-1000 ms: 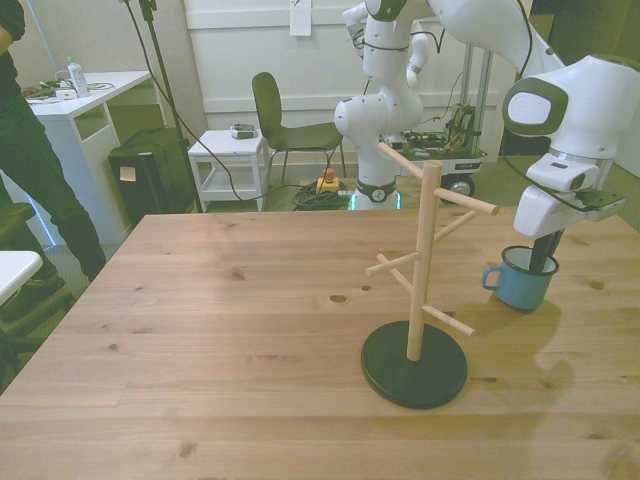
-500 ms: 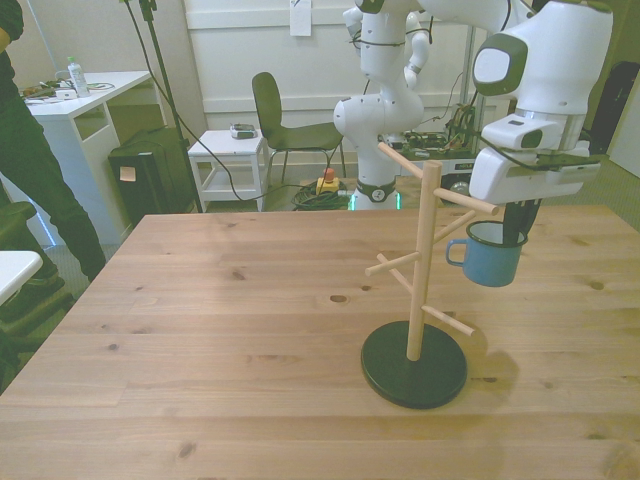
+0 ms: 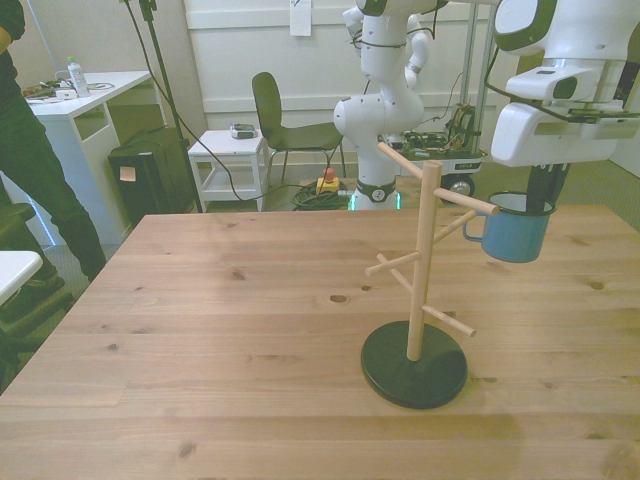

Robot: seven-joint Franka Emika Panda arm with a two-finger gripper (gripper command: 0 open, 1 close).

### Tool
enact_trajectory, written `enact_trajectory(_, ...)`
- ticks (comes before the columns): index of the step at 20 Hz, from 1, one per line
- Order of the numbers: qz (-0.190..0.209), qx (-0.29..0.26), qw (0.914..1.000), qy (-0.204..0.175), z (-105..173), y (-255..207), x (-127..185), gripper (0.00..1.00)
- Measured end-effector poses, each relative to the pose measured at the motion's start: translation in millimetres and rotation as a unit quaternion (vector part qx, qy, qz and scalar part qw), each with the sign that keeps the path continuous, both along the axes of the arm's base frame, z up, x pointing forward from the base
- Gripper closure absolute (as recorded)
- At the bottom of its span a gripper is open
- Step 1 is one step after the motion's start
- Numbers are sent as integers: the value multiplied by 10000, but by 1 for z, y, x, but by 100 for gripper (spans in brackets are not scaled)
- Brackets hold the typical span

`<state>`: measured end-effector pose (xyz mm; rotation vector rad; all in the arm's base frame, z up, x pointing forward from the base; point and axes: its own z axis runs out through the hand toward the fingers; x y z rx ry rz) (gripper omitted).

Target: Hang the mug

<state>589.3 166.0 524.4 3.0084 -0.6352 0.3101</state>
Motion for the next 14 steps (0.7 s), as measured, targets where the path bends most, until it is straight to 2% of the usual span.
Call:
enact_trajectory(5,38,-28,10000,62,12,14,15,100)
enact_trajectory(11,-247,-29,9997,75,37,36,33,100)
enact_trajectory(14,-366,-28,9993,118,41,44,42,100)
